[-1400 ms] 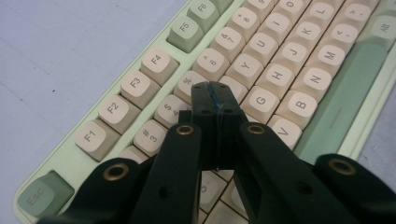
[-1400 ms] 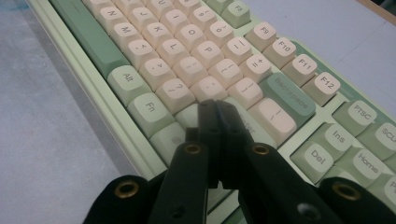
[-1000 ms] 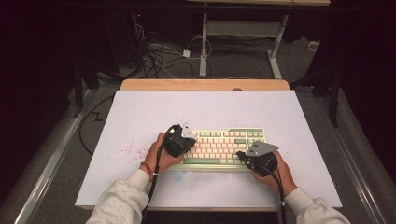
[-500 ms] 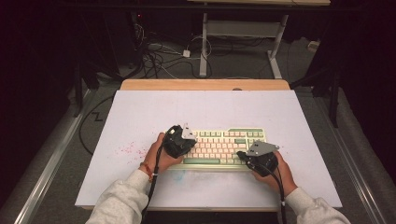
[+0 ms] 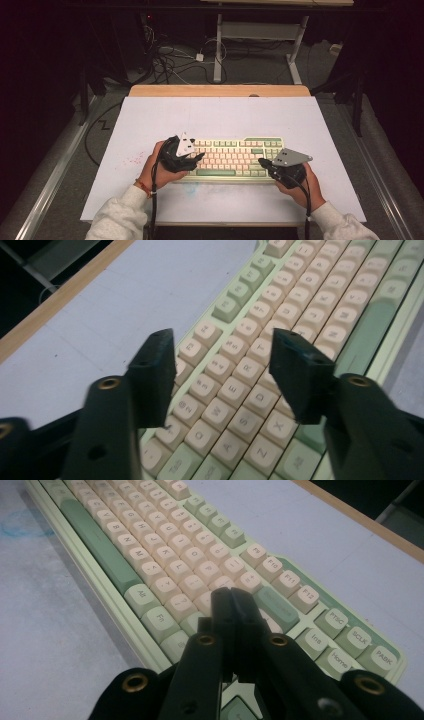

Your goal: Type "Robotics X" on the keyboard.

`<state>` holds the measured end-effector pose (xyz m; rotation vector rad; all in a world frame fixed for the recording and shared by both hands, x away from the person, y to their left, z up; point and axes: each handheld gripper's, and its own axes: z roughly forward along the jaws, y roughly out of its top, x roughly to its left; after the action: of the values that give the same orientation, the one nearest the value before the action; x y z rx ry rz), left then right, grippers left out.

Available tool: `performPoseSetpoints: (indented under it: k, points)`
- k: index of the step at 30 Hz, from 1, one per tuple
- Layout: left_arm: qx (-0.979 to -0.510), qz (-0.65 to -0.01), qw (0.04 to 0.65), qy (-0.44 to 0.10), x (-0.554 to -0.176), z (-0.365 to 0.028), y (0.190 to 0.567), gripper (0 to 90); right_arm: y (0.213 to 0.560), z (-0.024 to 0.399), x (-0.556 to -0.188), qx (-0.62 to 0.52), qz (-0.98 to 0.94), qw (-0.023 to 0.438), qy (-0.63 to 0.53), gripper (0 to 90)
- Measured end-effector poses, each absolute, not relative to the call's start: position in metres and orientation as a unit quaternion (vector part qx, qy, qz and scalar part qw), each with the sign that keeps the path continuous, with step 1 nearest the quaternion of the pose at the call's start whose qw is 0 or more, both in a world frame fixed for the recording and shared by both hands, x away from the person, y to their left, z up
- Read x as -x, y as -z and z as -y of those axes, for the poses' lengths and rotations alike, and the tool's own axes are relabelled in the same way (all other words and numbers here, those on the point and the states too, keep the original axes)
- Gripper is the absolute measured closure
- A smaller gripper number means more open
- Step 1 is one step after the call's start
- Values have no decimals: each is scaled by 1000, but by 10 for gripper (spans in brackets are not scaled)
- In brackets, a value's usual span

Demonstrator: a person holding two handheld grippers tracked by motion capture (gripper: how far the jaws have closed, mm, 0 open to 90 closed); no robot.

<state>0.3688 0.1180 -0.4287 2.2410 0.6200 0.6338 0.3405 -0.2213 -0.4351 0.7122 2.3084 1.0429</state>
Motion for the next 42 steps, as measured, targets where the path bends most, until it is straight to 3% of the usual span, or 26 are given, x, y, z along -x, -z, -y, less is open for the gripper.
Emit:
performPoseSetpoints:
  k: [8,23,42]
  points:
    - [-857,-244,369,-264,-355,-137,435,231,430,225,-338,-264,-845,252,-390,900]
    - [-854,-264,341,-292,-327,-171,457,194,427,221,-344,-268,-846,245,-391,900]
    - [-854,-292,329,-277,-305,-203,474,181,437,169,-377,-247,-867,228,-368,900]
